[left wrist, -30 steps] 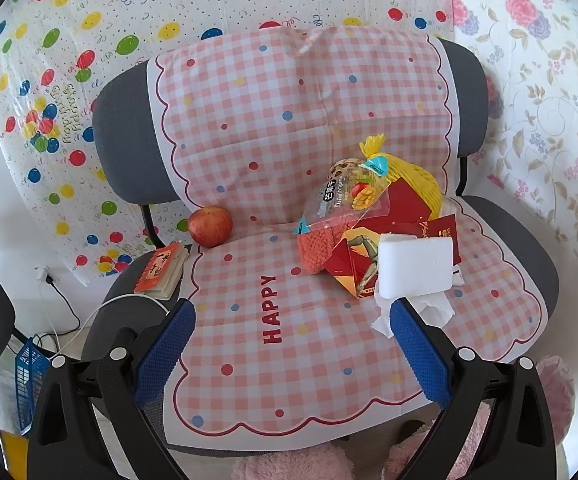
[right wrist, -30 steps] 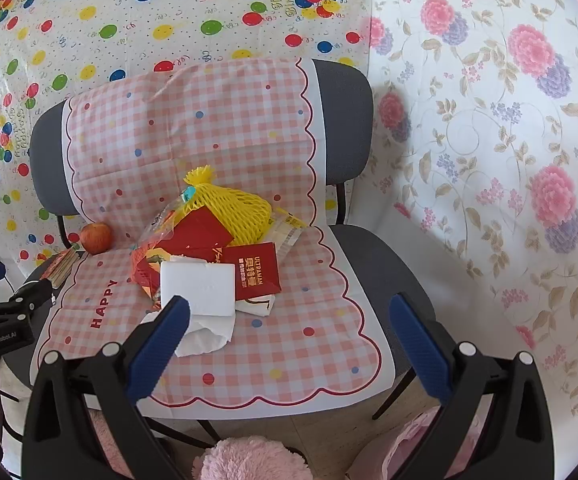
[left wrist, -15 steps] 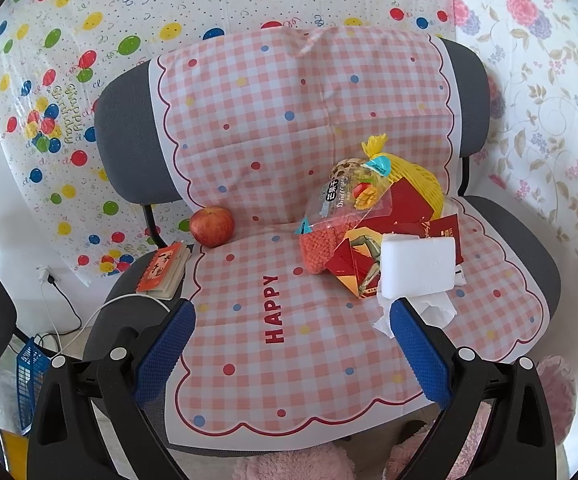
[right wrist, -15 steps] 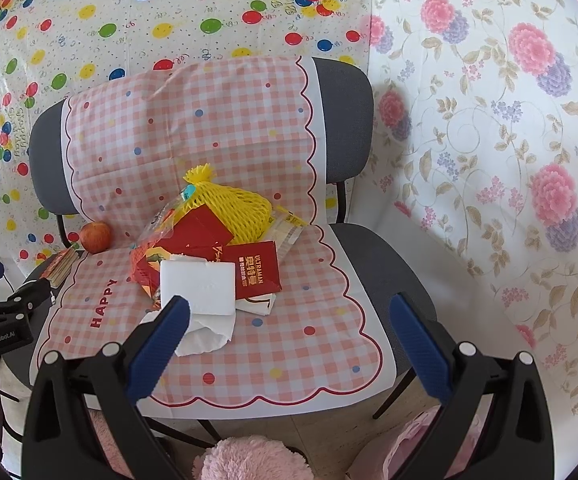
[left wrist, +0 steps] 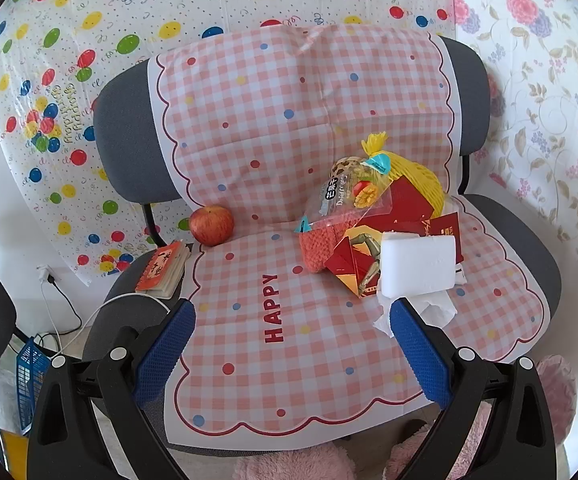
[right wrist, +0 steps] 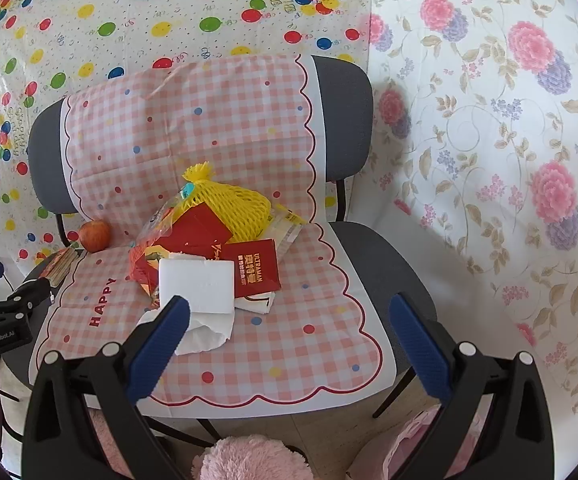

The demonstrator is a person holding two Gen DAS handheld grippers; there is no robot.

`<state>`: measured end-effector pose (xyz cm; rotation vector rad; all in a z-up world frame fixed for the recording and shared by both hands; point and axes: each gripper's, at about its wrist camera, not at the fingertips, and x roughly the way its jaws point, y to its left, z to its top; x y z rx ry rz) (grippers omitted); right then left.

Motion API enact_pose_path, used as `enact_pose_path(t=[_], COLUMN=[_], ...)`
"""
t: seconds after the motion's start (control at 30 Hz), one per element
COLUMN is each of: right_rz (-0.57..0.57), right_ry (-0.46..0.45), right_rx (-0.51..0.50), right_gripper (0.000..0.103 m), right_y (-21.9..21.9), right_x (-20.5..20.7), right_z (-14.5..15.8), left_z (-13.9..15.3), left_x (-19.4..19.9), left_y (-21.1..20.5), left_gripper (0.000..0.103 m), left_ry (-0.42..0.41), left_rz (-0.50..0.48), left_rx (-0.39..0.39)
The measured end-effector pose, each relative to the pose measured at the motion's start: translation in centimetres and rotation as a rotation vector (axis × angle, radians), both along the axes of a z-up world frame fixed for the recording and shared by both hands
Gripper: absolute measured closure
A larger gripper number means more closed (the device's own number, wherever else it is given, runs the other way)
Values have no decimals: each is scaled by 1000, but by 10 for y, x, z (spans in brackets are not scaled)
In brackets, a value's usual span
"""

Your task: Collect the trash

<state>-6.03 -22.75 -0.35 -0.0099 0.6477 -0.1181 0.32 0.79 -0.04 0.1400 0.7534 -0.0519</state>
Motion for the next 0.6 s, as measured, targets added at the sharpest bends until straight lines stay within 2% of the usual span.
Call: enact_pose_path(t=[0.37, 0.6], right_rz=[-7, 28], right_ry=[7, 43], right_rx=[0, -13], right_gripper=[6, 6], right_y=[0, 9], right_x=[2, 16], right_z=[-7, -34], left_z=[-1, -19], left_x=[0, 11], left_y=[5, 17], left_gripper=[7, 7], left_ry=[3, 26], left_rz=[7, 56], left_rx=[-1, 5])
